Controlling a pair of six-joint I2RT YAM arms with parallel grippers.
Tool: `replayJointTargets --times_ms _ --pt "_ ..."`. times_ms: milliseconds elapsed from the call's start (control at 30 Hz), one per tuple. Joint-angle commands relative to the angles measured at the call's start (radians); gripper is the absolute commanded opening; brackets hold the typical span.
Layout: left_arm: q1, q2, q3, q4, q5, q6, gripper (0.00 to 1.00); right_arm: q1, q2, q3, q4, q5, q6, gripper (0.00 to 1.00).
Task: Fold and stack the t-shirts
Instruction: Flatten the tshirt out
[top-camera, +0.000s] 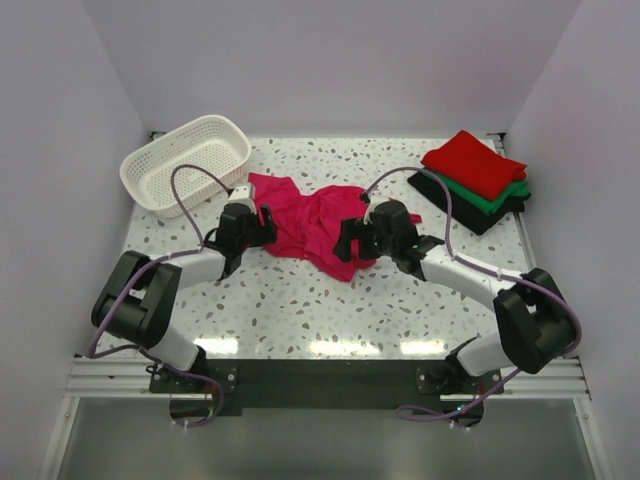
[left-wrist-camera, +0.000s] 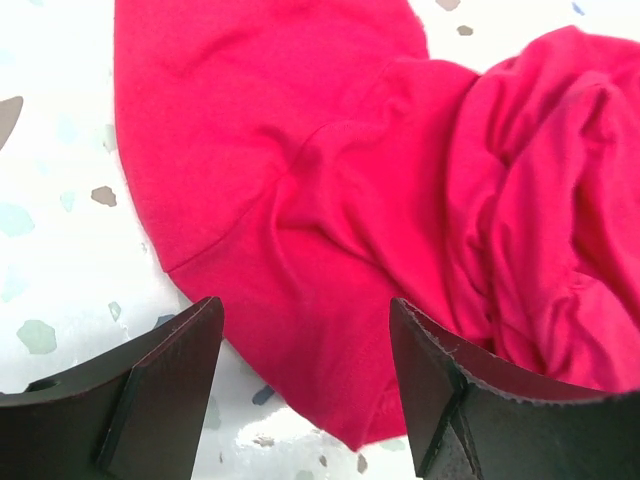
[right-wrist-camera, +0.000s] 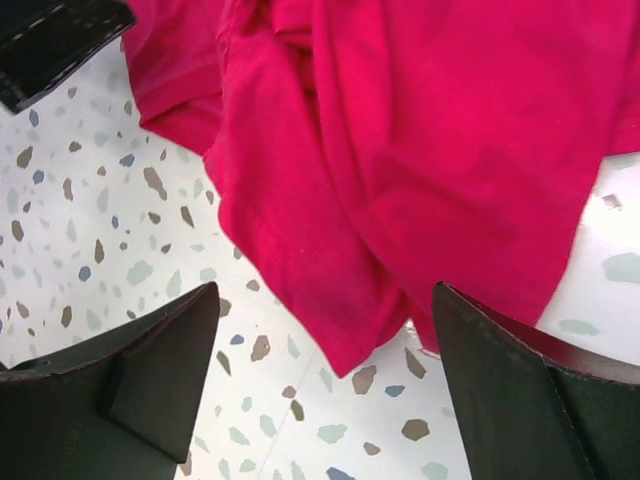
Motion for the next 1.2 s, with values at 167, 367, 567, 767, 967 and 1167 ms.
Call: replayJointTargets --times_ms 167,367,567,767,967,1167 --pt "0.001 0.055 0.027 0.092 -0.066 0.032 0.71 0.068 0.026 -0.040 0.007 0.024 0.061 0.88" --pt "0.002 0.062 0.030 0.075 -0.084 0.045 0.70 0.105 0.088 -0.081 0.047 0.013 0.108 0.82" --pt "0.002 0.074 0.031 0.087 -0.061 0.045 0.68 0.107 0.107 -0.086 0.027 0.072 0.116 0.75" --pt "0.002 0.127 0.059 0.084 -0.011 0.043 0.67 0.108 0.140 -0.063 0.008 0.072 0.107 0.44" --pt "0.002 0.183 0.088 0.059 0.017 0.043 0.46 0.107 0.123 -0.009 -0.101 0.119 0.084 0.12" --pt "0.002 0.140 0.081 0.047 -0.017 0.048 0.15 0.107 -0.015 0.070 -0.314 0.343 0.059 0.00"
